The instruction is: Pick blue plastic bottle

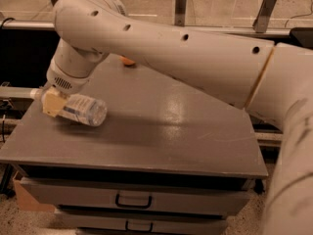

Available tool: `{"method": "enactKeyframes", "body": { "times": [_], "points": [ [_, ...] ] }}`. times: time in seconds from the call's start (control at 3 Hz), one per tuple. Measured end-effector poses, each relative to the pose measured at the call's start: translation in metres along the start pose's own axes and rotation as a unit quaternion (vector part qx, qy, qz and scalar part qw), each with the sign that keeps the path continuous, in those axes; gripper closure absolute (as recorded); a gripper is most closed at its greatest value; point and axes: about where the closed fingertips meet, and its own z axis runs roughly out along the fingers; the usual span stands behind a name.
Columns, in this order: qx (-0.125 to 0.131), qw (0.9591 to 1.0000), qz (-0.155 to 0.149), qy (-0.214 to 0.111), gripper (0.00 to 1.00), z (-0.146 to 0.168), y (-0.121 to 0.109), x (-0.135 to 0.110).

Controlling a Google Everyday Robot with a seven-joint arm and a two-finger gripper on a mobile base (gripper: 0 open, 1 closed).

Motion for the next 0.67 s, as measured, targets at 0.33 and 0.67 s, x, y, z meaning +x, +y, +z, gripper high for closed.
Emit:
{"method": "enactKeyframes", "body": {
  "times": [0.33,0.67],
  "points": [
    [-0.019,0.9980,-0.028,-0.053,1.00,-0.027,-0.030,-0.023],
    [0.002,0.9930,-0.055,-0.104,1.00,-0.091,-0.064,-0.028]
  ]
}}
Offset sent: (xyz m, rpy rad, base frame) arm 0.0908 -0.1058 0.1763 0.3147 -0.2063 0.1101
